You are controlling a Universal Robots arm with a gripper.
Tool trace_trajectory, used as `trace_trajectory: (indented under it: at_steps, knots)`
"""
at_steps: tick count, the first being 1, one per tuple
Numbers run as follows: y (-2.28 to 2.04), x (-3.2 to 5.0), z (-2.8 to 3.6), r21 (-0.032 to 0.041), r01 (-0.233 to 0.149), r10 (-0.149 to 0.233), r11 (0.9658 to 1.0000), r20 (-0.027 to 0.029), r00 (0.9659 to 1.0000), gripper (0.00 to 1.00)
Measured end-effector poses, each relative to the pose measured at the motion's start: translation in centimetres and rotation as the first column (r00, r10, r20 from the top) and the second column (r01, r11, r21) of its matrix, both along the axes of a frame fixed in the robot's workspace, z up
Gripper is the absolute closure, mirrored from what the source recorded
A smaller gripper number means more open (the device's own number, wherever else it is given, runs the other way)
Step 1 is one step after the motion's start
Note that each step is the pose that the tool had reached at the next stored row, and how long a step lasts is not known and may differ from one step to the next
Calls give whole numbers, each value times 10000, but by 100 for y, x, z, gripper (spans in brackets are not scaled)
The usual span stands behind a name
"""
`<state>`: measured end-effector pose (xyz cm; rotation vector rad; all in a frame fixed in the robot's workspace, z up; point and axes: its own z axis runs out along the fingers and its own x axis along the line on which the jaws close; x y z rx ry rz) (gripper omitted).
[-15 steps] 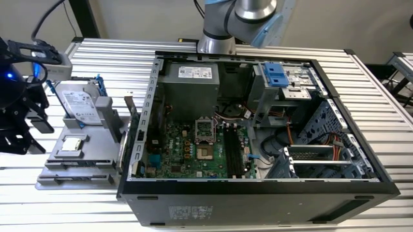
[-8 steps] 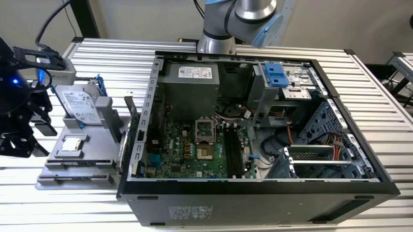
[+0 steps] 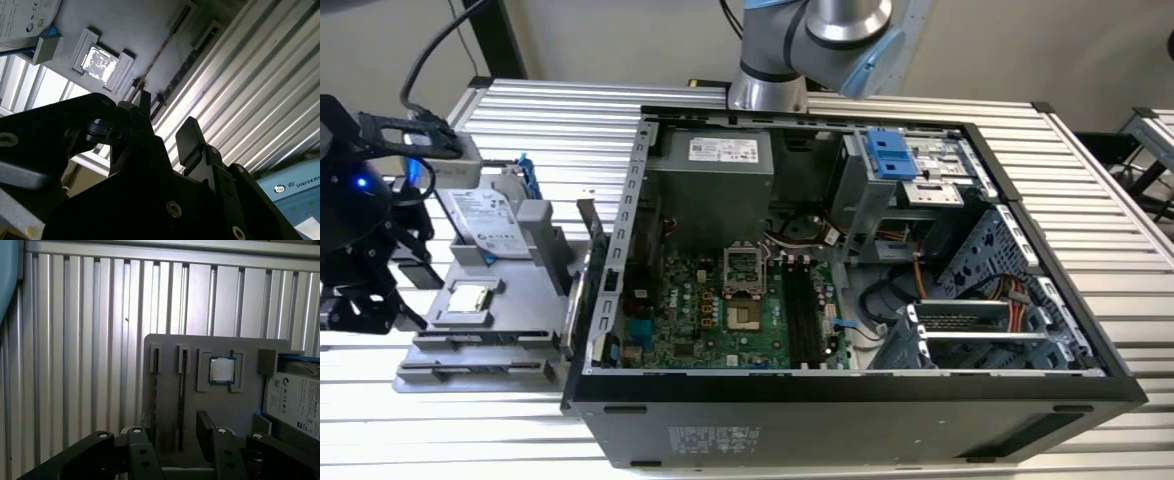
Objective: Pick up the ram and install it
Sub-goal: 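Pick up the ram and move it above insertion slot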
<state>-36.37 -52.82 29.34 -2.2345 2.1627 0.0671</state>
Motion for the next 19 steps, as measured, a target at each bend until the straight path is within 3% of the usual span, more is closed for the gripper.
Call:
trace_trajectory:
  at_steps: [19]
  knots:
    - [-24,0,-194,0,2,-2,10000,-20,10000,0]
